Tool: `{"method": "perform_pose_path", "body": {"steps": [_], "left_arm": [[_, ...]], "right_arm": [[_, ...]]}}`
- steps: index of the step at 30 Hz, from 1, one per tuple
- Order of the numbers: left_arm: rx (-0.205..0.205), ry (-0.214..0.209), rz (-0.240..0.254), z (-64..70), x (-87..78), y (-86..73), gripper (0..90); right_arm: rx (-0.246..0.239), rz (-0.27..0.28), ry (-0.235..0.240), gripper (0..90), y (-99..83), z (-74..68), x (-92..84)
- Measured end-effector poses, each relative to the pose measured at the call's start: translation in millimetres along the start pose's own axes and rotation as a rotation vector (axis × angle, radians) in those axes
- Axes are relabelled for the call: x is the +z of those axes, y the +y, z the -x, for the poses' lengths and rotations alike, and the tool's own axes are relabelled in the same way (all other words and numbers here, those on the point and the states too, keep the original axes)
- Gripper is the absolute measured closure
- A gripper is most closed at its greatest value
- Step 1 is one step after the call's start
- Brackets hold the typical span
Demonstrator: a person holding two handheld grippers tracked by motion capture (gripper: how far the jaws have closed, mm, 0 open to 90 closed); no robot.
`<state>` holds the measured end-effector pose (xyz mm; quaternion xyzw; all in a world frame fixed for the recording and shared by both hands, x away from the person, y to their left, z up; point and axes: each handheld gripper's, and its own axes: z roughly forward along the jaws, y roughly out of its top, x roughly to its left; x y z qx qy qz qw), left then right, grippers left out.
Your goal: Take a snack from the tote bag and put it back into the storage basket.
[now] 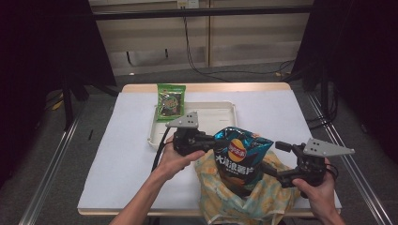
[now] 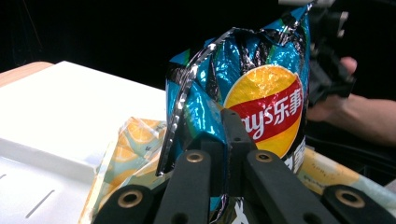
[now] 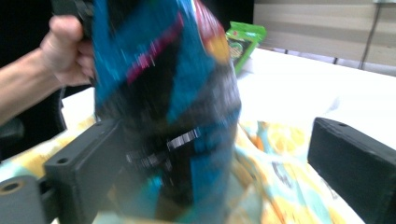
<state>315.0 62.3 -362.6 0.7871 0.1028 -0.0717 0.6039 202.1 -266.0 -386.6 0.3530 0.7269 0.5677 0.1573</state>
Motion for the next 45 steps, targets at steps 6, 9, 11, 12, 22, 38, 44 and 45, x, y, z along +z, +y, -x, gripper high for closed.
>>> {"method": "perform_pose_path", "body": {"steps": [6, 9, 11, 12, 22, 38, 44, 45], "left_arm": [[-0.013, 0.01, 0.017, 0.6, -1.5, 5.5, 89.9], [-0.013, 0.013, 0.019, 0.8, -3.8, 7.3, 89.9], [-0.012, 0.01, 0.027, 0.8, -6.1, 10.7, 89.9], [-0.012, 0.01, 0.027, 0.8, -6.1, 10.7, 89.9], [-0.004, 0.018, 0.03, 0.4, -9.3, 25.4, 89.9], [-0.015, 0.02, 0.05, -3.6, -20.0, 49.5, 89.9], [-0.012, 0.023, 0.06, -3.5, -21.8, 58.0, 89.9], [-0.014, 0.032, 0.053, -2.7, -22.6, 59.6, 89.9]], "right_arm": [[0.004, -0.002, 0.006, 1.5, -13.7, 0.1, -6.3], [-0.002, -0.002, 0.005, 0.2, -18.5, -0.3, -6.1], [-0.003, -0.009, 0.005, 0.2, -21.9, -0.3, -5.9], [-0.003, -0.009, 0.005, 0.2, -21.9, -0.3, -5.9], [-0.016, -0.007, -0.001, 2.2, -23.9, -1.4, -9.3], [-0.018, 0.005, -0.003, 2.5, -23.7, -1.7, -10.7], [-0.012, 0.01, -0.002, 2.1, -23.2, 0.2, -12.3], [-0.012, 0.011, -0.002, 2.1, -23.2, 0.2, -12.7]]}}
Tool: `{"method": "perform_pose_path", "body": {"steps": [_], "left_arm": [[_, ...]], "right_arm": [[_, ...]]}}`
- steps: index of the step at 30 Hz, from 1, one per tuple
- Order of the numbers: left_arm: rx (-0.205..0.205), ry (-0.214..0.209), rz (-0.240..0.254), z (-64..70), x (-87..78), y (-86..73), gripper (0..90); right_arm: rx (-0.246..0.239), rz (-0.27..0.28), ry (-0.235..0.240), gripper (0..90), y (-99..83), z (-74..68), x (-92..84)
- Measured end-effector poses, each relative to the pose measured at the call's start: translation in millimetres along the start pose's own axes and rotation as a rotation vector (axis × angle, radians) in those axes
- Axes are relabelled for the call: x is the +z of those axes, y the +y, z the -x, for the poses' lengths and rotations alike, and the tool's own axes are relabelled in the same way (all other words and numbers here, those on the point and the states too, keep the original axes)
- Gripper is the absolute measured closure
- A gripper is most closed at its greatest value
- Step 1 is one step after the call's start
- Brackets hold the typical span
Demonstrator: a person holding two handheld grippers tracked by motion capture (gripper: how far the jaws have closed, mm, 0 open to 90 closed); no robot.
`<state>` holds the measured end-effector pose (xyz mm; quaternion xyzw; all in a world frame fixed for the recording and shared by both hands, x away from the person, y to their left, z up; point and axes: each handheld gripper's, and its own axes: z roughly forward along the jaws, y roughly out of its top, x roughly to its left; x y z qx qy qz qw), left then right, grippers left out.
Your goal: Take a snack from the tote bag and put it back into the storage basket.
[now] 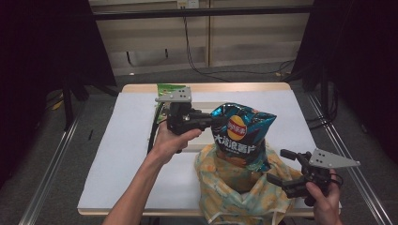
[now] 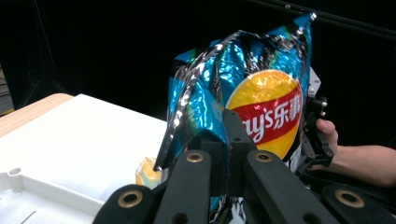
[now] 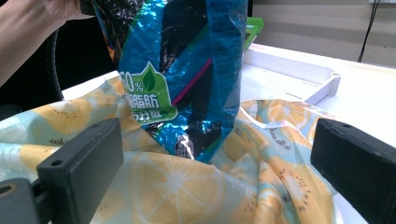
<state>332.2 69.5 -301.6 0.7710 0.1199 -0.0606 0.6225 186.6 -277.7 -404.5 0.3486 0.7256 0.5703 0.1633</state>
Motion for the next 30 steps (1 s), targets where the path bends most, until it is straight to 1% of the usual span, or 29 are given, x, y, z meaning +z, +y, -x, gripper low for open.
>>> {"method": "perform_pose_path", "body": {"steps": [2, 6, 10, 12, 13, 18, 19, 25, 27, 28, 29, 30], "left_arm": [[0.009, 0.0, 0.0, 0.1, -1.7, 1.7, 89.9], [-0.012, 0.005, 0.025, -2.6, -8.2, 3.9, 89.9], [-0.006, 0.021, 0.022, -1.9, -12.3, 8.6, 89.9], [-0.008, 0.018, 0.031, -2.7, -13.5, 11.7, 89.9], [-0.013, 0.026, 0.032, -2.6, -13.7, 13.4, 90.0], [-0.017, 0.027, 0.036, -3.8, -11.6, 18.6, 90.0], [-0.012, 0.019, 0.04, -2.7, -9.8, 21.3, 90.0], [-0.004, 0.025, 0.038, 0.2, -6.8, 30.5, 90.0], [-0.003, 0.045, 0.044, -0.9, -9.2, 34.0, 90.0], [-0.003, 0.045, 0.044, -0.9, -9.2, 34.0, 90.0], [-0.007, 0.057, 0.048, -3.8, -10.9, 34.8, 90.0], [-0.01, 0.069, 0.039, -5.8, -12.3, 35.0, 90.0]], "right_arm": [[0.0, 0.002, -0.002, 2.1, 0.2, 0.1, 0.1], [-0.005, 0.006, 0.0, 2.1, 0.3, 0.1, -0.6], [-0.005, 0.009, -0.007, 2.1, 0.8, -0.2, -1.0], [-0.004, 0.009, -0.009, 2.0, 0.8, -0.2, -0.8], [-0.005, 0.009, -0.009, 2.0, 0.7, -0.1, -0.7], [-0.005, 0.011, -0.007, 2.0, 0.9, -0.5, -0.7], [-0.006, 0.013, -0.004, 2.0, 1.1, -0.3, -0.8], [-0.007, 0.015, -0.005, 2.0, 1.2, 0.0, -1.1], [-0.011, 0.02, -0.006, 2.0, 1.8, -0.2, -2.1], [-0.011, 0.02, -0.006, 2.0, 1.8, -0.2, -2.1], [-0.007, 0.019, -0.01, 2.0, 1.9, -0.3, -3.0], [-0.006, 0.02, -0.009, 2.0, 1.8, -0.2, -2.8]]}}
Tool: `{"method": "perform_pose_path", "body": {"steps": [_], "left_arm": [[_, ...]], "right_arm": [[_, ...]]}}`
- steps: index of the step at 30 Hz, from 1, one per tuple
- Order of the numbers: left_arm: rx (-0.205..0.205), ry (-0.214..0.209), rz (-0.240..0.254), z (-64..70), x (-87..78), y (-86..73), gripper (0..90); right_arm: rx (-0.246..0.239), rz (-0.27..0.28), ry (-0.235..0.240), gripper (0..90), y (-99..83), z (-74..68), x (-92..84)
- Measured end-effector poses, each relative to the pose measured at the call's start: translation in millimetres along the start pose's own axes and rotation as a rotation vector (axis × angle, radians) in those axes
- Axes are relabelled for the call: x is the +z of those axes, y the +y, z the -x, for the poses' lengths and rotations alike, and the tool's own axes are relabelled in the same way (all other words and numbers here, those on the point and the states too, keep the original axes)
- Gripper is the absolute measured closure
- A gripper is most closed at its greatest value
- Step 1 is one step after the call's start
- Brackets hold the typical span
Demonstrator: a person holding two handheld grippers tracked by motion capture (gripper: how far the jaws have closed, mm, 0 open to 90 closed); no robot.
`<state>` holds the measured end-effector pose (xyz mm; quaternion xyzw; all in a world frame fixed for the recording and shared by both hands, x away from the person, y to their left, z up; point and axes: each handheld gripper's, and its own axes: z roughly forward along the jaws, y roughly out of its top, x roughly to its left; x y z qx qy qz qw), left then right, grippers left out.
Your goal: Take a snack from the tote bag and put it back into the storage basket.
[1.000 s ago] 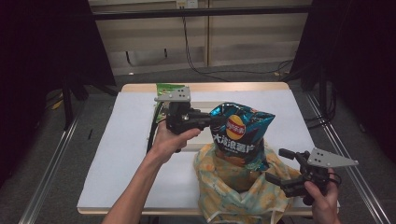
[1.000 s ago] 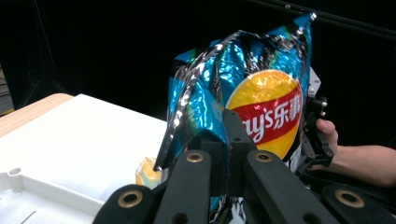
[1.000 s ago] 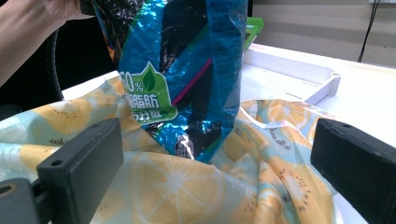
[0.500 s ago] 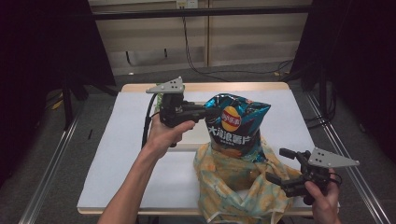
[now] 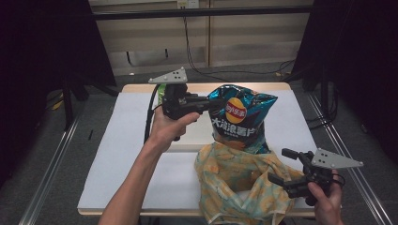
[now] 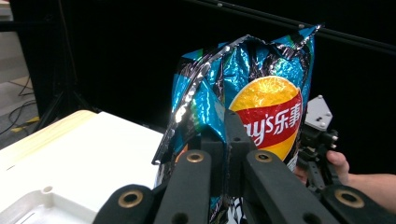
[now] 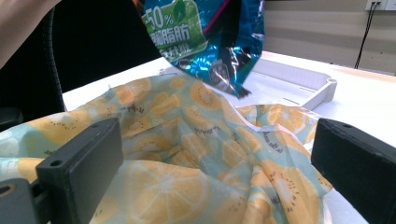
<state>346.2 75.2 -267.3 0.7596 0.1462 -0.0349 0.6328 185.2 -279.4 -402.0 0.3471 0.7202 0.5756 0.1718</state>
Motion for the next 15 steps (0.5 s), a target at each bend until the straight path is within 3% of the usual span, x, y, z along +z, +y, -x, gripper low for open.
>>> {"method": "perform_pose_path", "body": {"steps": [8, 15], "left_arm": [[-0.027, 0.038, 0.001, -15.3, -2.9, -9.3, 90.0], [-0.082, 0.101, -0.003, -44.5, -9.0, -23.0, 90.0]], "right_arm": [[-0.005, -0.004, -0.004, 2.0, -1.5, 0.0, 2.2], [-0.004, -0.005, -0.002, 2.0, -2.5, 0.6, 2.7]]}}
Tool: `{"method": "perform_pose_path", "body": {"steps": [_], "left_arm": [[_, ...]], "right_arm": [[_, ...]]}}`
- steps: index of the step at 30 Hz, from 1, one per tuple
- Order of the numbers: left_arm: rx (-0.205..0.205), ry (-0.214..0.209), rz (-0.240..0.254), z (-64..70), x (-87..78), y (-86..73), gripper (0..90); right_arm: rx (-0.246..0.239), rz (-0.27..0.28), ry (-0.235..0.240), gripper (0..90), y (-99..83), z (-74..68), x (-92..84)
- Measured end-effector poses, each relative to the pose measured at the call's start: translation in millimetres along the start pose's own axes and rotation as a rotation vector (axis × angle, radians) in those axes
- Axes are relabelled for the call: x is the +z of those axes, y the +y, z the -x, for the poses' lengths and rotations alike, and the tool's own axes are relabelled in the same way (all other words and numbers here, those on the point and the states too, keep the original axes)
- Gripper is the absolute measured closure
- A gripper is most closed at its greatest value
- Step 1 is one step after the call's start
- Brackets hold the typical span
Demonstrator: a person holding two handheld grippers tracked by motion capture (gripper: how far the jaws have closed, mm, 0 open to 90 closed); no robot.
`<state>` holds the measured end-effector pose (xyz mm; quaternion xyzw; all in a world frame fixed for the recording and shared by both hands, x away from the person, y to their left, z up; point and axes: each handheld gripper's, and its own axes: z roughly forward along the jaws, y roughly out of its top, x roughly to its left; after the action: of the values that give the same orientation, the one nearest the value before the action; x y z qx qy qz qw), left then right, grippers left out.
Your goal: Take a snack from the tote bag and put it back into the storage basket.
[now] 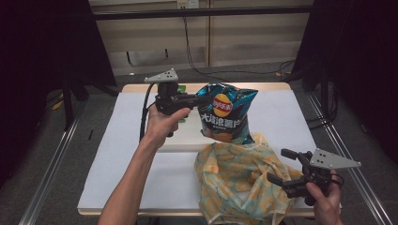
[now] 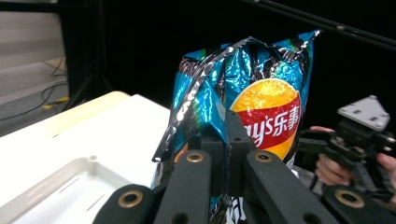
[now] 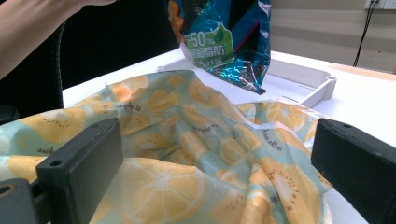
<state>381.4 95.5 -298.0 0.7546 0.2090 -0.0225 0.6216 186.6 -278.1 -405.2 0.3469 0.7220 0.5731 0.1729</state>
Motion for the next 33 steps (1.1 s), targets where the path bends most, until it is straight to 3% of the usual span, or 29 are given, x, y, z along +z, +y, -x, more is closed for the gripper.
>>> {"method": "perform_pose_path", "body": {"steps": [6, 16, 25, 28, 33], "left_arm": [[-0.013, 0.039, 0.006, -17.2, -2.5, -1.3, 89.9], [-0.053, 0.121, -0.025, -50.8, -2.1, -8.5, 90.0], [-0.076, 0.169, -0.014, -75.8, 0.7, -11.0, 89.9], [-0.06, 0.18, -0.033, -82.2, 4.4, -14.2, 89.9], [-0.086, 0.199, -0.022, -96.5, 11.3, -20.0, 89.9]], "right_arm": [[0.003, -0.007, 0.004, 2.0, -1.1, 0.4, 1.4], [-0.003, -0.011, 0.005, 2.0, -2.2, 1.0, 2.2], [-0.001, -0.007, 0.004, 2.0, -1.6, 0.7, 1.2], [0.001, -0.01, 0.001, 2.0, -2.0, 1.6, 1.1], [0.006, -0.016, 0.001, 2.0, -3.2, 1.3, 2.2]]}}
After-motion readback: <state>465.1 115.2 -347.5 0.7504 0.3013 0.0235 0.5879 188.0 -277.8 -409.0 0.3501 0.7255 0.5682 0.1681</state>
